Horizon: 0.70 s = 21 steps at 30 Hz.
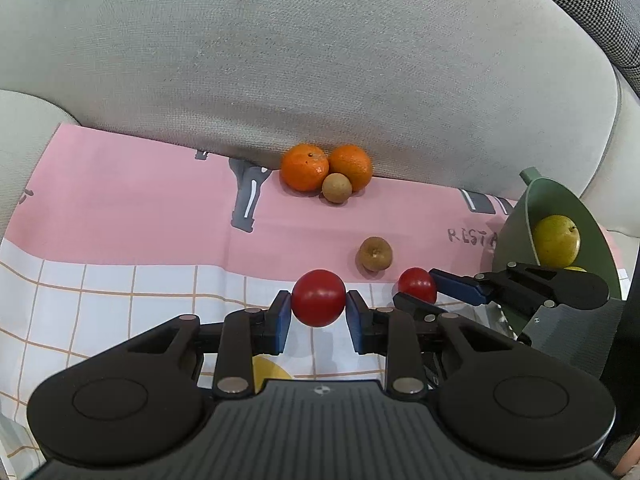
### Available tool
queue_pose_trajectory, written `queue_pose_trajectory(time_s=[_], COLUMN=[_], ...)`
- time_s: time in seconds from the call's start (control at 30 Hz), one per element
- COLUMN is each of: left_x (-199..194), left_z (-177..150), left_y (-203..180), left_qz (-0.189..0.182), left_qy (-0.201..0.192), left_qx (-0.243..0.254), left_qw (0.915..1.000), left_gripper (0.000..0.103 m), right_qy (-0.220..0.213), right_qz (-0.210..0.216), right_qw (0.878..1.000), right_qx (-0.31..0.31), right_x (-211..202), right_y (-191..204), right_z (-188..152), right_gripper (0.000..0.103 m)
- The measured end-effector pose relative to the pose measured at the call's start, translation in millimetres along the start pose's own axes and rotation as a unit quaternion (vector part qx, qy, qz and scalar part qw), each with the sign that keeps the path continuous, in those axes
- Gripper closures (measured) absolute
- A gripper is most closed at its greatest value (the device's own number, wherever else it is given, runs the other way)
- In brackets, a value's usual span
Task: Organize fruits
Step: 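Carry both red tomatoes in the two tools over the colander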
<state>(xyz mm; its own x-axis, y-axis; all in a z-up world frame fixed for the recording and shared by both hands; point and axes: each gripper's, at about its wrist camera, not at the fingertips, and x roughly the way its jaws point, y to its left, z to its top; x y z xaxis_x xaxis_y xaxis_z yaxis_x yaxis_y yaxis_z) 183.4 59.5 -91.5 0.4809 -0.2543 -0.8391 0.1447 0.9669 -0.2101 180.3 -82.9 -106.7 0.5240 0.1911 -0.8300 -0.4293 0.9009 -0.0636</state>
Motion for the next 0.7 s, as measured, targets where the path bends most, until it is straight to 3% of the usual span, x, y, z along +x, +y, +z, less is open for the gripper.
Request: queue_pose_trajectory(time_s=[0.47, 0.7], left_x=[-44.8, -50.6], left_z=[8.4, 4.1], left_y=[-49.4, -96.0], left_qz=[-0.042, -0.073], left_qy=[-0.03, -0.031], left_qx=[0.045, 0.098], left_qw=[0.9976, 0.9921], left_gripper=[0.07, 0.07], right_qy=[-0.076, -0.072], right_qz=[-0.004, -0.016], right_qw=[0.997, 0.997], right_qx=[-0.006, 0.024], right_x=[-93.4, -122.7], right_y=[-18.5, -52.2], right_z=[-1.0, -19.8], right_gripper=[0.078, 0.078])
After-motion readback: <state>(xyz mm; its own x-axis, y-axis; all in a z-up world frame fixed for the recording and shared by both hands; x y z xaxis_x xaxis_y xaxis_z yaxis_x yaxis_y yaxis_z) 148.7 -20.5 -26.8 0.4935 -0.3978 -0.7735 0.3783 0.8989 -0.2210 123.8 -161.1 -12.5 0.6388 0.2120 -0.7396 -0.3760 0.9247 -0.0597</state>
